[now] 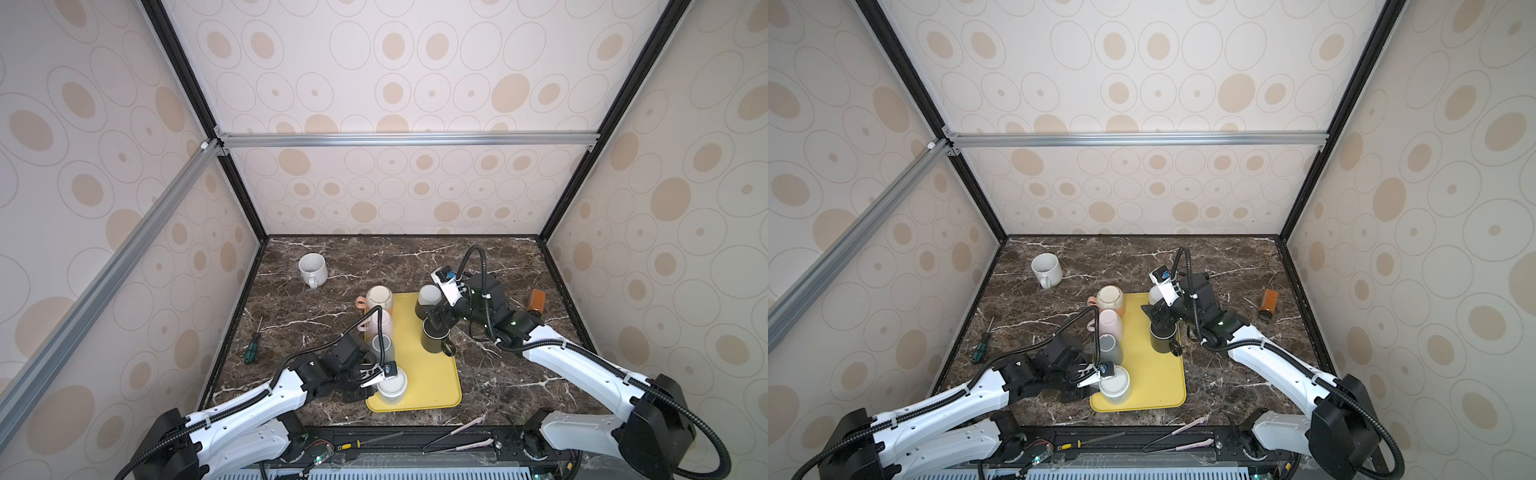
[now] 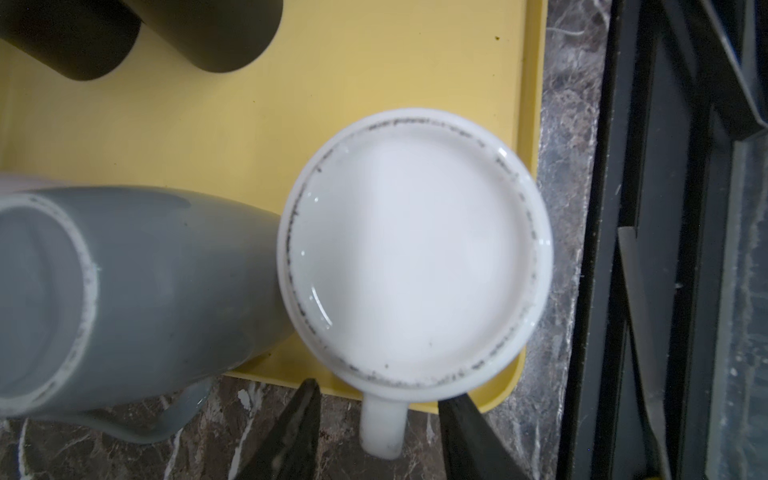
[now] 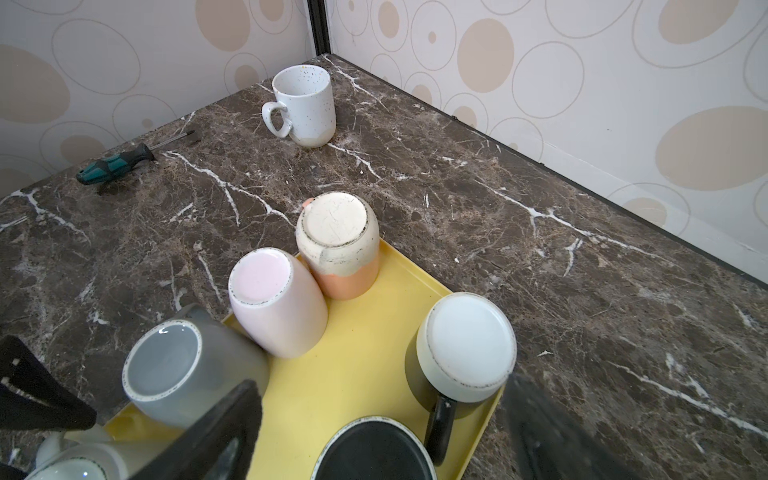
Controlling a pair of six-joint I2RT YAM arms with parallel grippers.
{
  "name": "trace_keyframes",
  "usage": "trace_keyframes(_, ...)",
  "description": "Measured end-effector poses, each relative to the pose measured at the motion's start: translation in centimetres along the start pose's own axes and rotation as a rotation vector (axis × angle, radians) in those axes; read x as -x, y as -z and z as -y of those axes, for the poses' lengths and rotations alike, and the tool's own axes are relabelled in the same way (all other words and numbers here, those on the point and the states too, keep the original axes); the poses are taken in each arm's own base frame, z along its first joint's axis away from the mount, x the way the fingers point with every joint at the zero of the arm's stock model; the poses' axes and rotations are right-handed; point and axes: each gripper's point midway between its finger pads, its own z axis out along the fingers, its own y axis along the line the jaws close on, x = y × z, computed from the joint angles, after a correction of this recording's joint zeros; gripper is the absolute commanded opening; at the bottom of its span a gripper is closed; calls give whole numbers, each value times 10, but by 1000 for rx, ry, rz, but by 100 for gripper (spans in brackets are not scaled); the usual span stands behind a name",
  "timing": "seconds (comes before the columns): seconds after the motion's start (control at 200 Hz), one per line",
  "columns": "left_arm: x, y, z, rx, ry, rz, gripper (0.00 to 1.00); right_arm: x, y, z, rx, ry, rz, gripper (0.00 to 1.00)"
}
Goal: Turn the mug right side up
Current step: 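Lower the left gripper and grasp the white mug's handle, then lift the white mug off the tray with the left gripper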
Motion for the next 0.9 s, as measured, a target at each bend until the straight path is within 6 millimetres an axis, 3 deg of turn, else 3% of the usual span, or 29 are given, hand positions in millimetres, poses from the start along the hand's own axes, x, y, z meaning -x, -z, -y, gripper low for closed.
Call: trace_keyframes(0.9, -5, -12, 4, -46, 22, -48, 28, 5, 8, 3, -25, 17, 33, 93)
